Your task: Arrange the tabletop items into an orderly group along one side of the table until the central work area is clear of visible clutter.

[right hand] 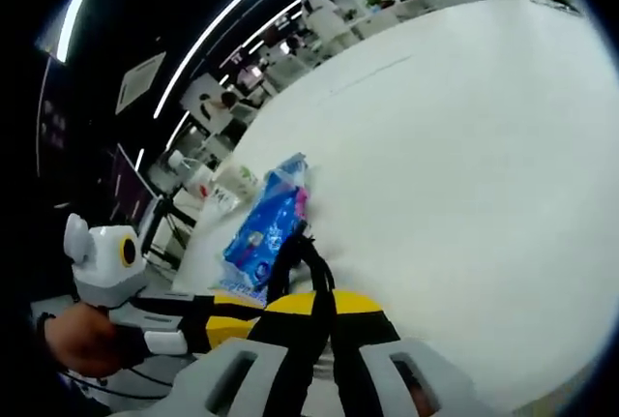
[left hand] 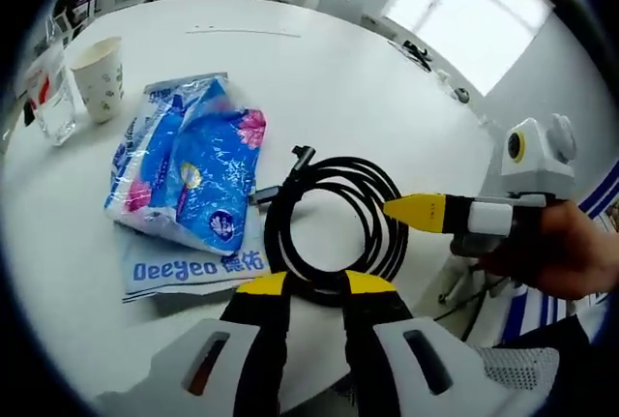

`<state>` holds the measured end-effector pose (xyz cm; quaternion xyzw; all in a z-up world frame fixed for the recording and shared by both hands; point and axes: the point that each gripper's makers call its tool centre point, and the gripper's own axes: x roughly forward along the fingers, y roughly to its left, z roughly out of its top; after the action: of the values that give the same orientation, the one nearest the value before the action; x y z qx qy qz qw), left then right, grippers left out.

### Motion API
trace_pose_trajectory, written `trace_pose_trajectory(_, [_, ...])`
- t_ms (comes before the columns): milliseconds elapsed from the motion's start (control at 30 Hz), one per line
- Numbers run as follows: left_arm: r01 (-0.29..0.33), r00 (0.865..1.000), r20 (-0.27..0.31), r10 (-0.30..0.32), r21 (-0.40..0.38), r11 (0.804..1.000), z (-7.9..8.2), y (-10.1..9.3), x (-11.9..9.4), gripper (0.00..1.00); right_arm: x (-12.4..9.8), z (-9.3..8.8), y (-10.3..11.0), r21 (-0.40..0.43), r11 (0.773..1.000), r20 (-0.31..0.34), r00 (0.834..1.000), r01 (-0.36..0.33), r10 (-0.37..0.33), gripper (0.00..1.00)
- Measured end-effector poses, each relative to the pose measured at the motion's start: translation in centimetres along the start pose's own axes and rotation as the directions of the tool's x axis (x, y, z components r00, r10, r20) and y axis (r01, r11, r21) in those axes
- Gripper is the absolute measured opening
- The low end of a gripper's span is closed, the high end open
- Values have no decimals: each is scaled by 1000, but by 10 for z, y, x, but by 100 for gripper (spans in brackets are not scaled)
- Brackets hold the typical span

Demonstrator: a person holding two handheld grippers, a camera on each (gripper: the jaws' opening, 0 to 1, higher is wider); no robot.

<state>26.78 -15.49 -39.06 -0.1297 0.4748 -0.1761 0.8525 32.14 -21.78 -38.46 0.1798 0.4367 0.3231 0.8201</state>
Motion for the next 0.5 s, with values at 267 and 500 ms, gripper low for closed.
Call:
trace_pose_trajectory(267, [-18,999,-49,19,17,1000,-13,8,9,19,1,-9,-4,-34,999,-43,998,37,-38,1])
trace_pose_trajectory(500, [-14,998,-63,16,28,999,-16,7,13,19,1,-19,-10,-93,995,-98,994,38,-47,3])
